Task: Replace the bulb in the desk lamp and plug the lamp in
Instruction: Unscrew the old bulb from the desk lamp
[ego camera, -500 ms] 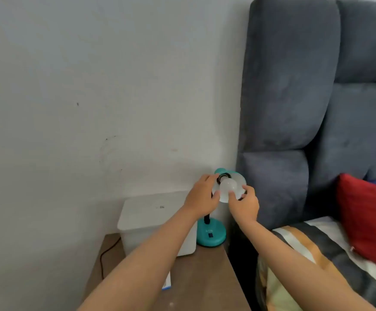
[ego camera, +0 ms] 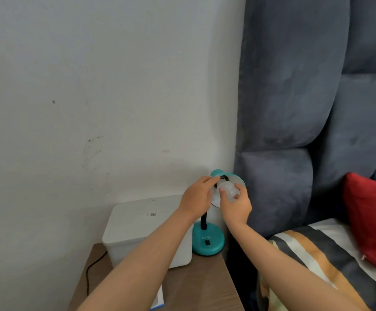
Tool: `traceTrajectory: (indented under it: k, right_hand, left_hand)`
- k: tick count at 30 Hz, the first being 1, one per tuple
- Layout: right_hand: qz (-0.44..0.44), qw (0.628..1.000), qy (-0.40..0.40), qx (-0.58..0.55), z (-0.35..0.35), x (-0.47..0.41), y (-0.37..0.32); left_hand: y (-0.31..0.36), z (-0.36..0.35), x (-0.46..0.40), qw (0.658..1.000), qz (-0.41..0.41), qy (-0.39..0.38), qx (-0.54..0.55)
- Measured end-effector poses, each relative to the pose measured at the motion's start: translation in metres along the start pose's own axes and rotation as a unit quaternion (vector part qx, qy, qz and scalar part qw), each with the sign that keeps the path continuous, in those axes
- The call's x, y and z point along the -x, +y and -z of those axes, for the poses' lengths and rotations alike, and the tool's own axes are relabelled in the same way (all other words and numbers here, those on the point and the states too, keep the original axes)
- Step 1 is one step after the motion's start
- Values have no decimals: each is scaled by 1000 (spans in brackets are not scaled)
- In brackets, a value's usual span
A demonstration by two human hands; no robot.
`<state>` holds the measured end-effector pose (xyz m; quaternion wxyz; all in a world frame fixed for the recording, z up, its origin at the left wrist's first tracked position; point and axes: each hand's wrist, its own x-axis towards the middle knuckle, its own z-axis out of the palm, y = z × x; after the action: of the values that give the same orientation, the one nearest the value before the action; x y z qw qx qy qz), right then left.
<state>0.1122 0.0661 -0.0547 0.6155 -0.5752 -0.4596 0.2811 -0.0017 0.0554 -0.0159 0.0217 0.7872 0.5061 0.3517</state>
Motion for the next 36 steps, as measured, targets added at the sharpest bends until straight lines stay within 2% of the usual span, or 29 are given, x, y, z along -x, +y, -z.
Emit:
traceTrajectory:
  k: [9,15,20,23,33,36]
  right_hand:
    - [30,999,12,7,-2,0,2]
    - [78,996,16,27,-3,2,1]
    - [-17,999,33,-22,-3,4,1]
    - [-33,999,30,-20,-8,-1,1]
    - [-8,999,28,-20,-13,-3,-6]
    - [51,999,15,9,-12,3,-5]
  left_hand:
    - [-5,-2,-10,998,22,51,8]
    - [-3,-2,-12,998,36,57,11]
    - [1,-7,-9,998,29,56,15]
    - [2,-7,-10,997,35,65,14]
    - [-5,-3,-10,995,57,74,39]
    - [-4,-2,-11,996,53,62,40]
